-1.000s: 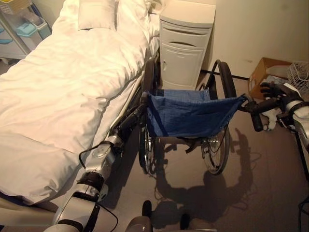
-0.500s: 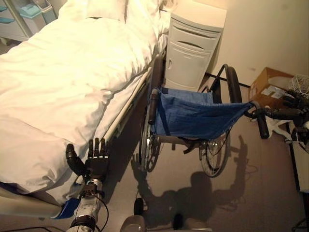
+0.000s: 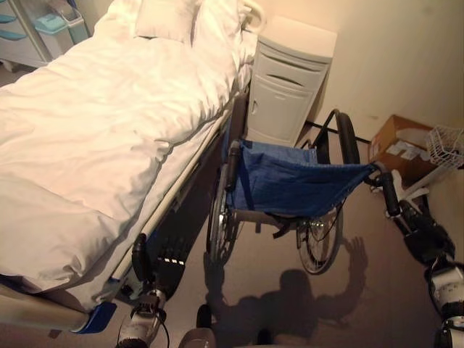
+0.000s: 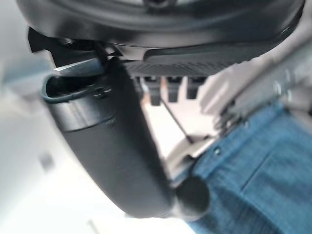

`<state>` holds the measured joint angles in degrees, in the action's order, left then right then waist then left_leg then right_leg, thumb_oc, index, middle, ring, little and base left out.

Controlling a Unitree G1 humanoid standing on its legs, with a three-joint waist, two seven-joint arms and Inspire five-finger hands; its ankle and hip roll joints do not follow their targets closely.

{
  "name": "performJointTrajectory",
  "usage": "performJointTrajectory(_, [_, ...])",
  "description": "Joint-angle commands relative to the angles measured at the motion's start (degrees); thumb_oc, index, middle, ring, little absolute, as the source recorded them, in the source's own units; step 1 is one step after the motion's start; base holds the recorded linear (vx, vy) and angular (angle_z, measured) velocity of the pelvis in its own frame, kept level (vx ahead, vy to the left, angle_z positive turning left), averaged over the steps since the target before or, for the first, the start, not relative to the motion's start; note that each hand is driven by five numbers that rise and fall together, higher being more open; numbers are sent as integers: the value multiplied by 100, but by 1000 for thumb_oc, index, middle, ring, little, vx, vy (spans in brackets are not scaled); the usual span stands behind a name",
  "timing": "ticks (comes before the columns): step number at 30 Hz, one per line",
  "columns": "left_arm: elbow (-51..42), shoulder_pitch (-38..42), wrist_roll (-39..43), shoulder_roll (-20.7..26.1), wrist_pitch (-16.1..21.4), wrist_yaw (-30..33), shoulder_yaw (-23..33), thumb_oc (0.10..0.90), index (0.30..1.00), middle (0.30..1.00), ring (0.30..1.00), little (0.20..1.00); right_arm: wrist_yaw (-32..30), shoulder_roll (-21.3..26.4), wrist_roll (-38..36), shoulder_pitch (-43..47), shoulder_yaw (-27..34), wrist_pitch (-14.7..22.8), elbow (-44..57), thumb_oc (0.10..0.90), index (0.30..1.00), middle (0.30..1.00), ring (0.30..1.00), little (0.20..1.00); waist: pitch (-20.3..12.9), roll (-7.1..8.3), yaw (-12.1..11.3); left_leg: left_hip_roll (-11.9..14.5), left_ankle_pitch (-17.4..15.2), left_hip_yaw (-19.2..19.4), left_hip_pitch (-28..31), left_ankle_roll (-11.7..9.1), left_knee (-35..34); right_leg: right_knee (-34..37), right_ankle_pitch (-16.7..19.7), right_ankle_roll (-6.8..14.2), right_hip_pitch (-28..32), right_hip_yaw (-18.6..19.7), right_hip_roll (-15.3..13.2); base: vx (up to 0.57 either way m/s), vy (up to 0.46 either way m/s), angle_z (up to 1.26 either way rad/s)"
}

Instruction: Push the wheelchair next to the bed

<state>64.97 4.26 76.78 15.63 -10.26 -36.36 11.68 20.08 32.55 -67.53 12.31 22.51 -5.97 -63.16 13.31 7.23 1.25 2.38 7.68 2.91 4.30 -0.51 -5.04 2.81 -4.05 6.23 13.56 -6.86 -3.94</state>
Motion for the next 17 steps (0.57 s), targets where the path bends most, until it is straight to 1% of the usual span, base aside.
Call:
performJointTrajectory(1, [-67,300,-725,-100,24,-462,59,800,900,900,900,900,353,-42,83,7,155,124,-334,800,900,900,900,900,-134,-194,-110,-14,-1802,347,492,234,850,-399,297,144,-878,225,-122,0,0,0])
performJointTrajectory(3, [31,303,-1180,-133,94,-454,-14,800,900,900,900,900,401,-320,242,-84,94,71,-564,800,900,900,900,900,-110,-232,-115,-28,-1805,337,478,249,873,-429,302,143,-908,231,-127,0,0,0])
performJointTrajectory(5, [244,291,-1873,-175,323,-392,-217,800,900,900,900,900,410,-750,430,-209,-87,-8,-776,800,900,900,900,900,-100,-284,-107,-57,-1791,312,470,265,891,-462,293,122,-918,246,-118,10,19,-1])
performJointTrajectory(6, [273,283,-2035,-212,377,-369,-267,800,900,900,900,900,410,-882,452,-234,-141,-22,-797,800,900,900,900,900,-96,-307,-104,-67,-1781,304,470,268,891,-468,292,113,-916,250,-118,21,54,-2])
performJointTrajectory(7, [316,260,-2312,-255,518,-300,-374,800,900,900,900,900,387,-1094,373,-289,-243,-39,-807,800,900,900,900,900,-93,-331,-98,-82,-1769,292,472,274,889,-479,284,98,-917,260,-119,20,76,-3])
performJointTrajectory(8, [408,227,-2752,-318,700,-200,-545,800,900,900,900,900,398,-1361,369,-345,-341,-142,-891,800,900,900,900,900,-77,-394,-91,-95,-1763,270,488,276,886,-501,271,84,-910,263,-117,23,92,-3])
performJointTrajectory(9, [481,217,-2948,-381,815,-153,-649,800,900,900,900,900,402,-1566,314,-381,-435,-144,-964,800,900,900,900,900,-88,-436,-88,-118,-1741,268,483,278,877,-506,272,71,-919,271,-123,31,86,-1])
performJointTrajectory(10, [518,210,-3041,-429,845,-116,-695,800,900,900,900,900,412,-1653,358,-400,-486,-146,-1010,800,900,900,900,900,-94,-459,-88,-126,-1737,265,485,279,874,-511,272,66,-920,270,-127,42,89,-2])
performJointTrajectory(11, [523,167,-3192,-532,883,-7,-821,800,900,900,900,900,455,-1839,561,-433,-605,-223,-1076,800,900,900,900,900,-92,-532,-82,-140,-1720,249,500,279,861,-525,264,53,-908,264,-140,39,76,-3])
performJointTrajectory(12, [509,144,-3293,-574,879,24,-864,800,900,900,900,900,510,-1900,703,-450,-675,-304,-1093,800,900,900,900,900,-90,-557,-79,-143,-1716,243,507,278,859,-533,260,50,-903,259,-145,38,81,-3])
performJointTrajectory(13, [508,130,-3381,-619,920,52,-926,800,900,900,900,900,558,-1973,813,-452,-756,-324,-1110,800,900,900,900,900,-86,-590,-73,-150,-1705,236,513,276,852,-539,262,42,-901,258,-149,27,75,3])
performJointTrajectory(14, [490,86,-3555,-696,998,64,-1033,800,900,900,900,900,692,-2075,976,-474,-899,-423,-1101,800,900,900,900,900,-81,-635,-61,-165,-1689,223,515,276,854,-544,260,30,-891,259,-157,29,92,2])
performJointTrajectory(17, [456,-16,-3756,-801,1155,120,-1245,800,900,900,900,900,955,-2274,1164,-513,-1274,-433,-1059,800,900,900,900,900,-60,-722,-40,-188,-1657,211,497,267,867,-573,251,6,-901,264,-174,7,84,0])
